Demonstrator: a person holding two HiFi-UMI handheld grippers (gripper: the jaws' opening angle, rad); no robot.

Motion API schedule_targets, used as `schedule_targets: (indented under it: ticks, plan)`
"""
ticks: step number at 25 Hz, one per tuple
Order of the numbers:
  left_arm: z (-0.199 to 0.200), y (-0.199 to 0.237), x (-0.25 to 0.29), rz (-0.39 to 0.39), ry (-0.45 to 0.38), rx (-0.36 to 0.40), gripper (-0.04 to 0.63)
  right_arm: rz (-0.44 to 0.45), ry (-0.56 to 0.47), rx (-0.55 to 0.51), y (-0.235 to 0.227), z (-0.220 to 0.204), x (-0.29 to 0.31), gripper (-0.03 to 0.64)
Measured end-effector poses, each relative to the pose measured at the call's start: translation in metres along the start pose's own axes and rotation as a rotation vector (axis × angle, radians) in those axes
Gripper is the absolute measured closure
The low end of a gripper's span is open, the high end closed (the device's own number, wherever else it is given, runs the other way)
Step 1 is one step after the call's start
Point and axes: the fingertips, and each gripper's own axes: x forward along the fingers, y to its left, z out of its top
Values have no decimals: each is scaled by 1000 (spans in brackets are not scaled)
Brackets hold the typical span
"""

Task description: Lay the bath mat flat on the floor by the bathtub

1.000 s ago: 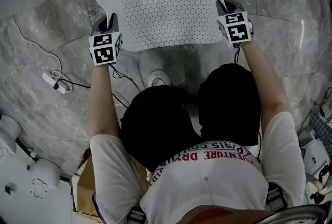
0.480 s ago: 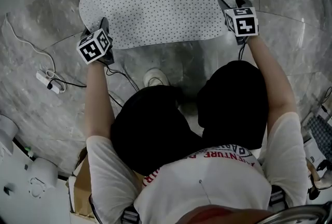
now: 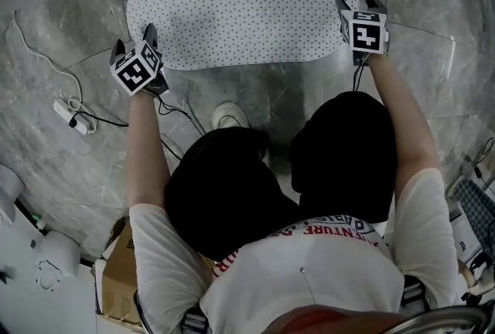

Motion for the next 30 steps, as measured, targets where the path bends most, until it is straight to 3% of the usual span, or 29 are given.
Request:
schedule_targets:
  ticks: [4, 5, 7, 8, 9, 10, 11, 14, 19, 21, 25, 30]
  plan:
    - [16, -31, -10, -61, -56, 51, 222, 72, -42, 25, 17, 9, -3, 330]
    - [19, -39, -13, -73, -59, 80, 275, 99, -62, 30, 24, 14, -4, 330]
    - [24, -54, -19, -84, -67, 131, 466, 141, -103, 27, 35, 26, -10, 347]
    - [28, -61, -23, -94, -75, 153, 551, 146, -122, 17, 38, 32, -13, 417]
    - [32, -70, -26, -111, -87, 177, 583, 143, -138, 7, 40, 37, -16, 487]
    - [37, -79, -29, -136, -103, 205, 583, 136, -149, 4, 41, 40, -18, 557]
    - [42, -90, -33, -163, -120, 232, 584, 132, -153, 15, 41, 41, -21, 581]
    - [55, -118, -44, -237, -155, 277, 584, 149, -165, 81, 46, 41, -29, 598]
    - [89, -165, -92, -342, -242, 351, 584, 194, -235, 97, 64, 53, -79, 607]
    - [112, -178, -125, -388, -268, 336, 584, 200, -254, 99, 68, 65, -112, 606]
    - [160, -192, -210, -419, -284, 311, 584, 191, -290, -26, 73, 102, -193, 606]
    - [227, -202, -334, -455, -299, 290, 584, 228, -377, -66, 58, 178, -318, 606]
